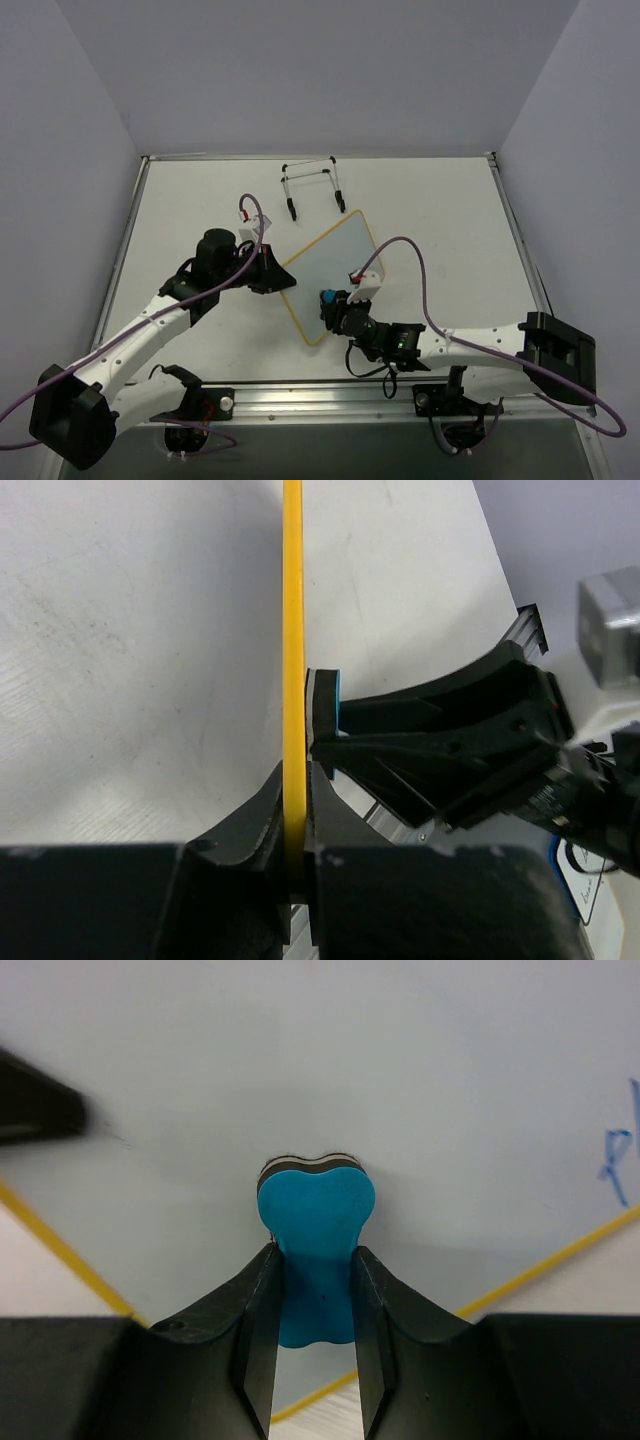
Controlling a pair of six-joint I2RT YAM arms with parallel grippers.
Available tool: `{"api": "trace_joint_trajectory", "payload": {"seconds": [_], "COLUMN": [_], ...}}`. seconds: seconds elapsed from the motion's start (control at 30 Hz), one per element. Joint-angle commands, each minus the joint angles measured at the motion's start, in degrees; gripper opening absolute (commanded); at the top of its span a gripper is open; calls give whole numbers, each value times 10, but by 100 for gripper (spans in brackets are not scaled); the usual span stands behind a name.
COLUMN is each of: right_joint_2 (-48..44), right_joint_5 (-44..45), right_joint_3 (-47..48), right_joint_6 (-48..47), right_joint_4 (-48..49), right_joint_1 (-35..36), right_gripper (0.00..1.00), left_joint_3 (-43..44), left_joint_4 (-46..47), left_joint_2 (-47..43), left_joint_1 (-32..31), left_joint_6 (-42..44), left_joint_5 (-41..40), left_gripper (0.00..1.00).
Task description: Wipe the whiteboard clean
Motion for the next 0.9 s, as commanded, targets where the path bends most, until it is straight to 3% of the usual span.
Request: {"api": "trace_joint_trajectory", "payload": {"seconds": [0.0,0.23,0.37,0.87], "right_joint_2": [37,106,116,-33], "right_joint_5": [20,96,126,130], "right_joint_3": [101,180,181,-34], "right_joint_6": [-16,40,97,310], "right_joint_4": [30,54,-6,-168], "right_joint_1": [26,77,77,56], "right_gripper": [0,0,0,0], "left_joint_3": [7,-1,-1,3], "left_joint_4": [55,68,59,68], "left_joint_2": [-5,-6,-13,-11], "left_joint_1": [-12,-14,-14,-13], "left_joint_6": [-39,-48,-42,-44], "left_joint_5": [66,64,63,63], "left_gripper": [2,2,2,2]}}
